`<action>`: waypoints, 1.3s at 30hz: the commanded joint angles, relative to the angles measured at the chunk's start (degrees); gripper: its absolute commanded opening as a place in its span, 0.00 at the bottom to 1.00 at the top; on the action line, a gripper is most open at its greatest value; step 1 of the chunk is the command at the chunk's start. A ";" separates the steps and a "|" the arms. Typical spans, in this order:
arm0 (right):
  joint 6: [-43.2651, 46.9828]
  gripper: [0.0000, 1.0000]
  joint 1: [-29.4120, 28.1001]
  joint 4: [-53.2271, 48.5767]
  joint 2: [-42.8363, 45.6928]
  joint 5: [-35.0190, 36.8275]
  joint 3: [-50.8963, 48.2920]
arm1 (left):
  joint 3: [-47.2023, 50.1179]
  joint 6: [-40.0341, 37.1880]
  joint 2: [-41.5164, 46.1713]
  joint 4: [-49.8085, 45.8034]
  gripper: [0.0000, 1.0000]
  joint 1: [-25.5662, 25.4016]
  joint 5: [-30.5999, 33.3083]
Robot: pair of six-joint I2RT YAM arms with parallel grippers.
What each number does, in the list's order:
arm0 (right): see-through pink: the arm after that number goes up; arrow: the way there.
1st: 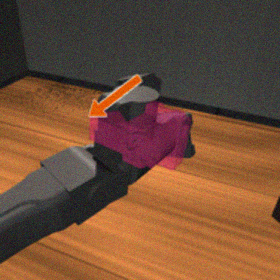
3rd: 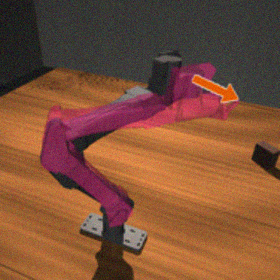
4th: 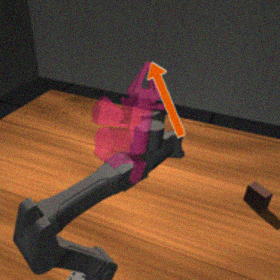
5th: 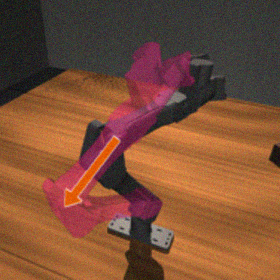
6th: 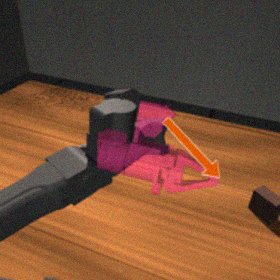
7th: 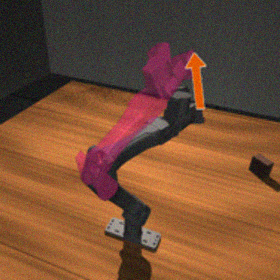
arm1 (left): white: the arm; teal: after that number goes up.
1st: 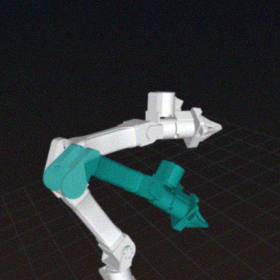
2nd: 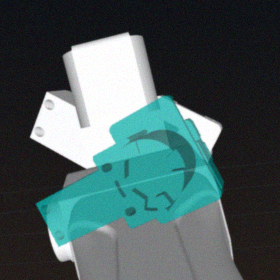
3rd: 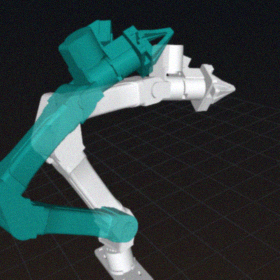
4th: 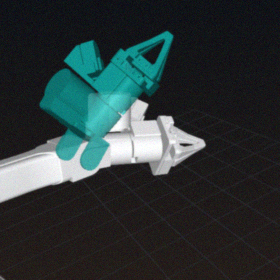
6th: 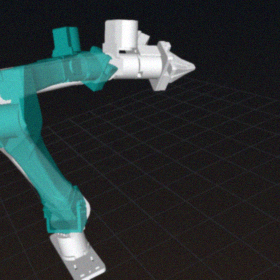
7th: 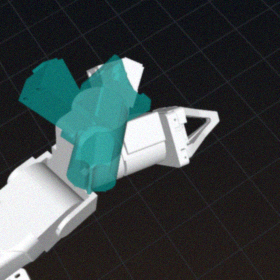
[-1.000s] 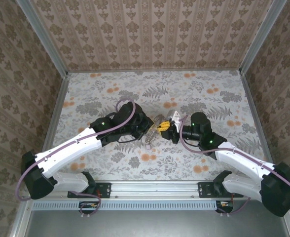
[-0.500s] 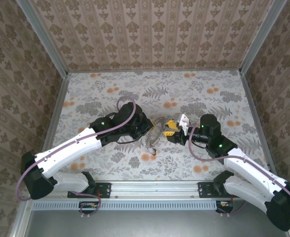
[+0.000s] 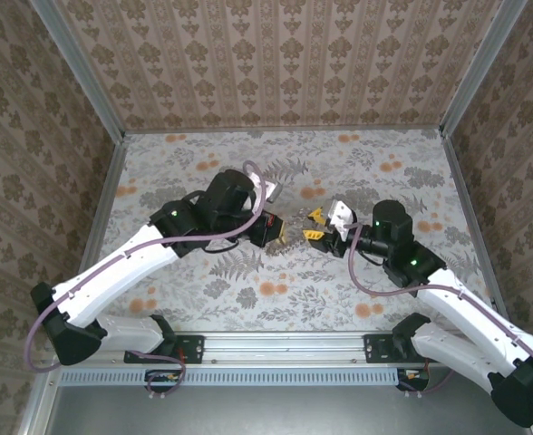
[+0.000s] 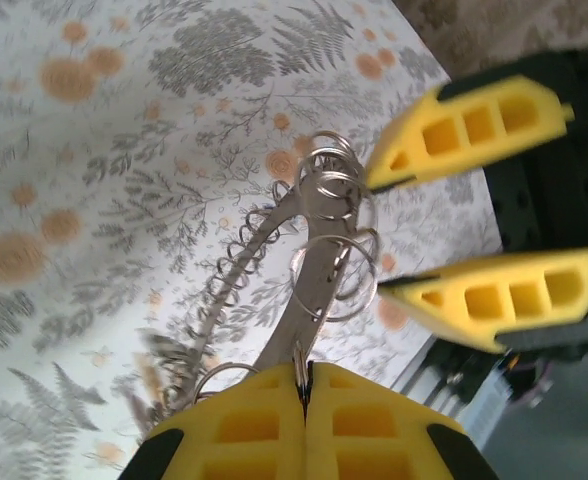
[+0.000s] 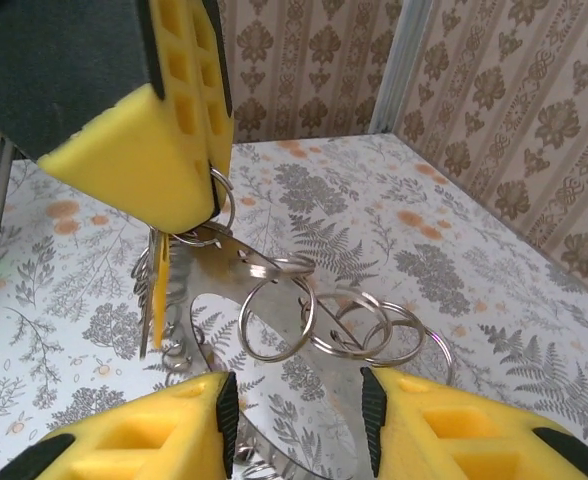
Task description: Put the keys on the keyring
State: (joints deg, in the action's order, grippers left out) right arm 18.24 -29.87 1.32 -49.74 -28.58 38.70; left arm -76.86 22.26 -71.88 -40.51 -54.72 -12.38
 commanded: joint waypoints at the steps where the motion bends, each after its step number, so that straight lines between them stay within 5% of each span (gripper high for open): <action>1: 2.22 0.39 0.25 -5.29 1.24 -1.80 3.00 | -2.91 -25.19 -0.49 -6.43 0.00 0.14 -6.22; 8: 6.34 0.38 0.24 -15.51 1.56 -8.53 7.57 | -6.87 -51.60 -4.01 -17.12 0.00 0.88 -4.03; 20: 3.32 0.36 -0.86 -9.41 0.95 -15.37 4.56 | -7.85 -74.45 -6.17 -20.92 0.00 3.26 -10.03; 30: 2.02 0.26 -10.12 1.88 -2.47 -5.32 -0.39 | -8.82 -77.74 -8.17 -19.28 0.00 2.54 -13.72; 39: -0.61 0.26 -12.71 10.13 -3.91 2.44 -4.62 | -10.25 -77.29 -9.33 -18.22 0.00 2.24 -15.16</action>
State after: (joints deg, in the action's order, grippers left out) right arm 19.18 -41.67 6.55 -53.01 -29.65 35.22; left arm -84.31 -53.71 -80.93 -60.03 -52.10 -24.49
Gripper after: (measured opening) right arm 0.264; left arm 0.060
